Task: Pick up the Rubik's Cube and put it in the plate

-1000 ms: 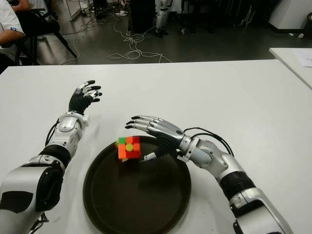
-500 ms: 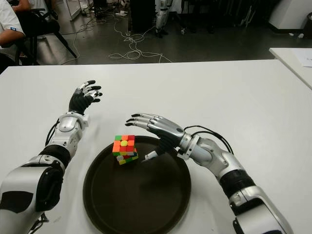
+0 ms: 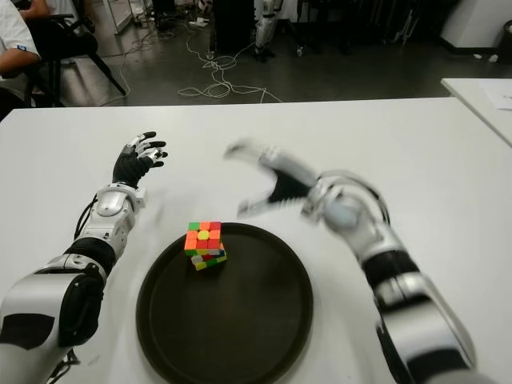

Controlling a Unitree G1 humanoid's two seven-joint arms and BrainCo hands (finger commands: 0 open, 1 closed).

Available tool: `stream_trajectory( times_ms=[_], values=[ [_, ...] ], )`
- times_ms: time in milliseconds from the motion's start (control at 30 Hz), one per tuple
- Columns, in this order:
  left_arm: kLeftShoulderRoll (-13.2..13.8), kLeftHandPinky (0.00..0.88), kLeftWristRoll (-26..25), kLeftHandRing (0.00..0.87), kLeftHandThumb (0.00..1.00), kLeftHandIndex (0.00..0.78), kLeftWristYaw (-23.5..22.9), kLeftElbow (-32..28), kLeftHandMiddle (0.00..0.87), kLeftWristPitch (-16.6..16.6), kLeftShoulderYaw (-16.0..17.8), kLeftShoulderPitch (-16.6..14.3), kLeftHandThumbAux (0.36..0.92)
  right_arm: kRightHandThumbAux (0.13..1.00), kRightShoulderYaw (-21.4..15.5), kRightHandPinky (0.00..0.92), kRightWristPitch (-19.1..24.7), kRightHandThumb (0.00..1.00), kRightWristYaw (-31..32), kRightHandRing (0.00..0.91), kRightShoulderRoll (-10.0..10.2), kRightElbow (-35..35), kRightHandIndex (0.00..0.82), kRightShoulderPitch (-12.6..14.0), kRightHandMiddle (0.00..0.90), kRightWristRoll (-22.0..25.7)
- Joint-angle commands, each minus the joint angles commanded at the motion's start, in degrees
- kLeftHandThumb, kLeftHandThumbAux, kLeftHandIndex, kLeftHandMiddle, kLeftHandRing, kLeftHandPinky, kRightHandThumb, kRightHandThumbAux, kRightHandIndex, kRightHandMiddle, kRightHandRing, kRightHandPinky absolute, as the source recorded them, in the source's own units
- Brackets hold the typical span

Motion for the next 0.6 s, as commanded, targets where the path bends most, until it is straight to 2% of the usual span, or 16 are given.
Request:
stream_trajectory(
  times_ms=[67, 133, 200, 300, 433, 467, 500, 600],
  values=[
    [0.1, 0.293, 0.2, 0.309, 0.449, 0.197, 0.2, 0.0, 0.296, 0.1, -0.2, 0.0, 0.695, 0.608, -2.1, 0.110, 1.6, 0.084, 0.3, 0.105, 1.0, 3.7, 0.030, -1.6, 0.101, 2.3],
    [0.2, 0.294, 0.3, 0.307, 0.435, 0.194, 0.3, 0.1, 0.294, 0.1, -0.3, 0.0, 0.689, 0.627, -5.9, 0.146, 4.1, 0.105, 0.1, 0.138, 1.2, 7.3, 0.049, -1.7, 0.131, 5.9],
    [0.2, 0.298, 0.3, 0.308, 0.429, 0.196, 0.3, 0.1, 0.297, 0.2, -0.3, 0.0, 0.688, 0.656, -9.2, 0.228, 6.4, 0.152, 0.4, 0.202, 1.1, 9.9, 0.095, -1.7, 0.189, 9.0],
    [0.3, 0.302, 0.2, 0.309, 0.439, 0.202, 0.2, 0.1, 0.299, 0.1, -0.3, 0.0, 0.696, 0.676, -13.0, 0.305, 9.7, 0.199, 0.9, 0.265, 1.6, 11.9, 0.148, -2.3, 0.247, 12.3],
    [0.4, 0.308, 0.2, 0.309, 0.451, 0.206, 0.2, 0.0, 0.298, 0.0, -0.4, 0.1, 0.701, 0.697, -16.1, 0.375, 13.8, 0.250, -0.7, 0.319, 2.7, 12.8, 0.211, -3.3, 0.294, 14.8],
    [0.5, 0.310, 0.3, 0.310, 0.453, 0.206, 0.3, 0.1, 0.298, 0.0, -0.4, 0.1, 0.702, 0.702, -17.4, 0.390, 16.2, 0.264, -1.6, 0.331, 2.8, 13.4, 0.227, -3.4, 0.304, 15.7],
    [0.6, 0.310, 0.3, 0.315, 0.448, 0.210, 0.3, 0.1, 0.302, 0.0, -0.4, 0.1, 0.698, 0.712, -18.2, 0.418, 17.8, 0.414, -2.2, 0.361, 2.9, 13.9, 0.293, -3.4, 0.329, 16.2],
    [0.5, 0.308, -0.1, 0.321, 0.444, 0.216, -0.1, 0.1, 0.306, 0.1, -0.1, 0.2, 0.697, 0.723, -19.9, 0.454, 22.1, 0.595, -4.1, 0.405, 2.2, 15.1, 0.374, -3.6, 0.368, 16.6]
  ],
)
